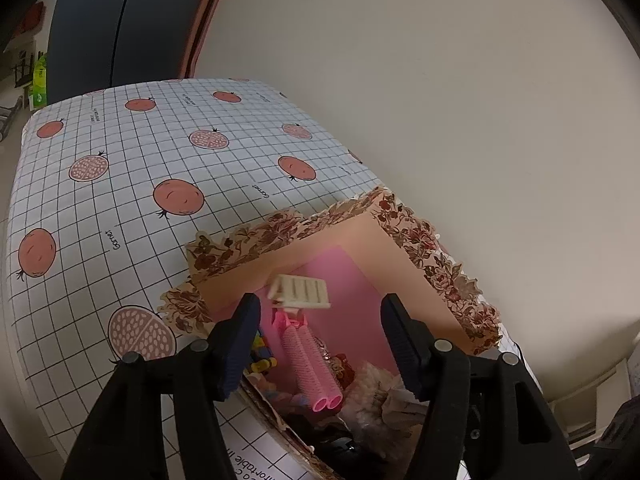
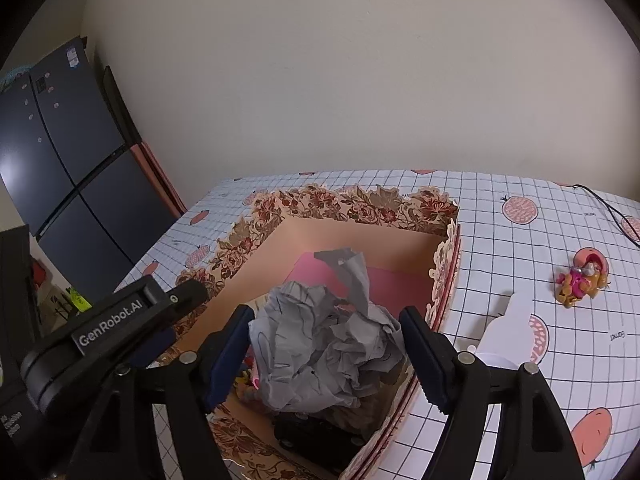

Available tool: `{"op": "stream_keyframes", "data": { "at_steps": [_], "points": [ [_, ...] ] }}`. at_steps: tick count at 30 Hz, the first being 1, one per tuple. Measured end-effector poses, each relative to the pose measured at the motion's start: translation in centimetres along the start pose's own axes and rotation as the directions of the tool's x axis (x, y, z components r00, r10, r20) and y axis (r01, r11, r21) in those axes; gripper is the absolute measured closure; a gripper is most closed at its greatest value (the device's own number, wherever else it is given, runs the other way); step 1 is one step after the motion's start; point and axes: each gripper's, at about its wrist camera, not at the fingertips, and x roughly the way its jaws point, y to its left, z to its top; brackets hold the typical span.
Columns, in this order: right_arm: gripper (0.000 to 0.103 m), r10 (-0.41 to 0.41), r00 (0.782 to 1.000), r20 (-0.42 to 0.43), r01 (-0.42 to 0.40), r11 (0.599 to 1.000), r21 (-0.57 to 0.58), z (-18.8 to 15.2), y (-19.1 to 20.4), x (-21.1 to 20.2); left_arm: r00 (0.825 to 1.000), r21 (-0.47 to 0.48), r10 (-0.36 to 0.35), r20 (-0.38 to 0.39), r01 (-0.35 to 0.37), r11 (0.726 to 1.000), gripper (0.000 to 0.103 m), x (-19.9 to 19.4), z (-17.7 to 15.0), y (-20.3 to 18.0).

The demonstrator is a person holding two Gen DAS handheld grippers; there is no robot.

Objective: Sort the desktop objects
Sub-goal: 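Open the left tool to drop the clip while the right tool releases the paper ball, then withdraw both open tools from the box toward the toy figure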

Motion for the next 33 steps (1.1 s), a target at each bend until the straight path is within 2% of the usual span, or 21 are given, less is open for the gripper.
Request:
{"op": "stream_keyframes", "data": {
  "at_steps": [4,6,22,27,33],
  "points": [
    [0.014,0.001,1.0,0.019,-0.001,1.0,0.002,0.2,0.0,-0.4,1.0,-0.006,0.005,0.004,-0.005,1.0,0.035,-0.1,0.0,0.1],
    [0.013,-0.004,1.0,0.027,0.004,1.0,0.002,0.3,-0.1,-0.6,1.0,-0.012,0.002,0.011,-0.002,1.0,0.029,-0.2,0.1,0.2],
    [0.012,-0.02,0.999,0.035,0.019,1.0,0.01,0.7,-0.8,-1.2,0.999,-0.011,0.026,0.022,-0.026,1.0,0.029,-0.7,0.2,0.3],
    [0.008,-0.034,0.999,0.036,0.034,0.999,0.008,0.8,-1.2,-1.6,0.999,-0.005,0.03,0.026,-0.03,1.0,0.028,-0.8,0.1,0.0],
    [0.007,-0.047,0.998,0.045,0.047,0.999,0.004,1.2,-1.6,-2.4,0.998,0.008,0.049,0.035,-0.049,0.999,0.028,-1.1,0.1,-0.3]
  ]
}}
